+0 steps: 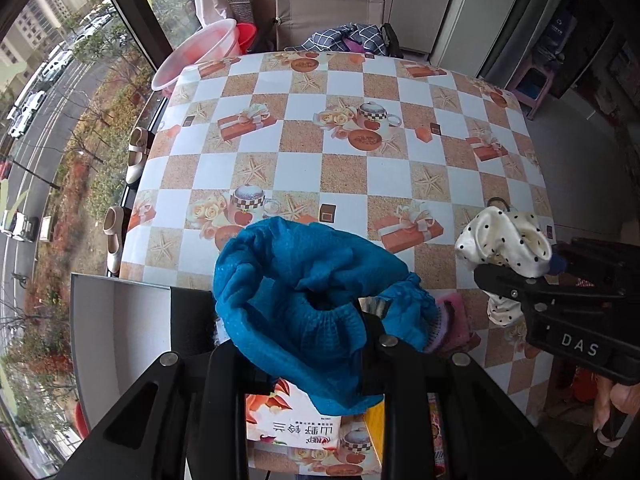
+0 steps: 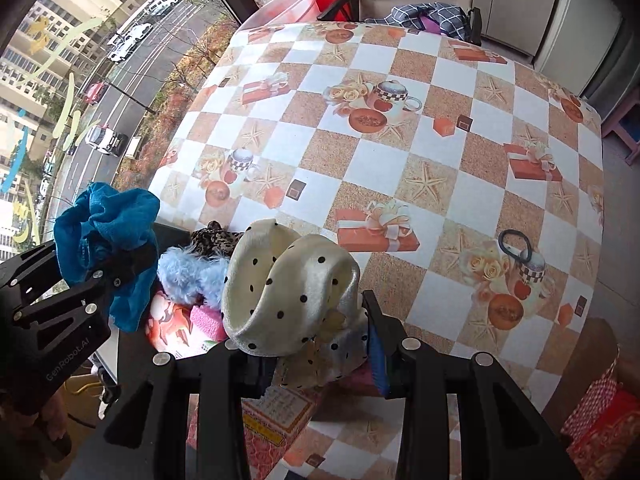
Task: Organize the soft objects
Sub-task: 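Carry the blue cloth and polka-dot scrunchie with both grippers over the white box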
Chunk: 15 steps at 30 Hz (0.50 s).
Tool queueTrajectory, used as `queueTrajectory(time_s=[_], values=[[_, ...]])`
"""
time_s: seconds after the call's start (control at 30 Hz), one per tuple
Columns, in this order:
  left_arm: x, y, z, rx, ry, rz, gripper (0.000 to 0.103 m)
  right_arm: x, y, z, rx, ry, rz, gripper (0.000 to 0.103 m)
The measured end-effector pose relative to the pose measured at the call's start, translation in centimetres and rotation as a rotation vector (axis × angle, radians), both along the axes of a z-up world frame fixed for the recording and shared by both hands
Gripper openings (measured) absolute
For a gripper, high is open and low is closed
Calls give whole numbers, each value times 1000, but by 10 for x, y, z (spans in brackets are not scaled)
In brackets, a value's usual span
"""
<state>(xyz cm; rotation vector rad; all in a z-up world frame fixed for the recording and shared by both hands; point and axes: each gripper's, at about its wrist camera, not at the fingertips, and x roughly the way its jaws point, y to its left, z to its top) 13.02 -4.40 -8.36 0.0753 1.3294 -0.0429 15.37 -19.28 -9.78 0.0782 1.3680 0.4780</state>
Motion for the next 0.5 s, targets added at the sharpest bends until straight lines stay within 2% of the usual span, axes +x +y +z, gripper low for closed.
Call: queueTrajectory(time_s=[0.33,0.5], values=[[-50,3,9,26,25,54,29,-23,-11,12,80,-12,13,39],[-71,7,8,32,42,46,29,-42,-11,13,108,-4,4,39]])
